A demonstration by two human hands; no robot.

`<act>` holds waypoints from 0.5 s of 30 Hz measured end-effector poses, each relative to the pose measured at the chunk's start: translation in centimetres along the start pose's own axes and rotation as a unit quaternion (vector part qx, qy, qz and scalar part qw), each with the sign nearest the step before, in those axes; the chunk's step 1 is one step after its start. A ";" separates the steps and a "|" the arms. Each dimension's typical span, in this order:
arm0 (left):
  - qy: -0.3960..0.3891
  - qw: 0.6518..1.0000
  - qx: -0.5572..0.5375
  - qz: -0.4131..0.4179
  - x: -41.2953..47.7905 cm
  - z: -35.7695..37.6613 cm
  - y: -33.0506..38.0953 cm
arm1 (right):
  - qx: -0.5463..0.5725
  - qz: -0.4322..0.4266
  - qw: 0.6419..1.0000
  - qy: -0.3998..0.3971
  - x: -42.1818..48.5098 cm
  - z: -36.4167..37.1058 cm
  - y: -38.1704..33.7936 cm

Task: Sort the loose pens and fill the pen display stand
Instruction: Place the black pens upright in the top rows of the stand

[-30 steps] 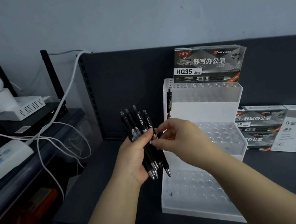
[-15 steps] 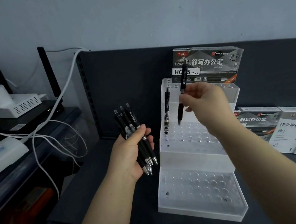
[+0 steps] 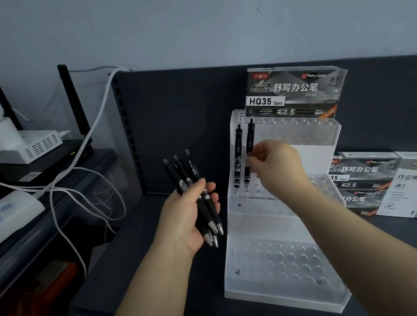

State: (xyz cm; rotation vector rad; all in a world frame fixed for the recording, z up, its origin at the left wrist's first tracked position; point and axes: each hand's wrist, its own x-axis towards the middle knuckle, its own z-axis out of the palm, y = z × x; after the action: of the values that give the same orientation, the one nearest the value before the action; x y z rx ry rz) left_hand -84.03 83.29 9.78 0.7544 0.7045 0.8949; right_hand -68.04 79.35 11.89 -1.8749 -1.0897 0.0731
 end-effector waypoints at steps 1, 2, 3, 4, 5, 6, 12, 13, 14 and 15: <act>-0.003 1.000 0.002 0.001 0.0 0.0 0.0 | -0.017 0.003 1.000 -0.008 -0.1 0.2 0.2; -0.005 1.000 0.005 0.002 -0.1 0.0 0.0 | -0.031 0.004 0.999 -0.011 -0.2 0.3 0.2; -0.007 1.000 0.007 0.003 -0.1 0.0 0.0 | -0.043 0.002 0.999 -0.012 -0.2 0.3 0.2; -0.008 1.000 0.009 0.005 -0.2 0.0 0.0 | -0.053 -0.001 0.999 -0.011 -0.2 0.3 0.2; -0.010 1.000 0.011 0.006 -0.2 0.1 0.0 | -0.061 -0.004 0.998 -0.010 -0.1 0.3 0.1; -0.012 1.000 0.013 0.007 -0.3 0.1 0.0 | -0.066 -0.006 0.998 -0.010 0.0 0.3 0.0; -0.028 0.999 0.014 0.011 -0.7 0.2 0.0 | -0.066 -0.009 0.998 -0.005 -0.3 0.0 0.2; -0.032 0.999 0.013 0.011 -0.8 0.3 0.0 | -0.043 -0.010 0.999 0.013 -0.6 -0.2 0.1; -0.034 0.999 0.012 0.009 -0.8 0.3 0.0 | -0.011 -0.014 0.999 0.027 -1.1 -0.5 -0.2; -0.036 0.999 0.009 0.008 -0.8 0.4 0.0 | 0.023 -0.019 0.999 0.025 -1.7 -0.7 -0.5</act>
State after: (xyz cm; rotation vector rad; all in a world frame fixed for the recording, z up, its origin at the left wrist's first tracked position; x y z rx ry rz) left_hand -84.06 82.44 10.17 0.8053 0.6445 0.8727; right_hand -69.09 77.78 12.02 -1.8058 -1.0800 0.0290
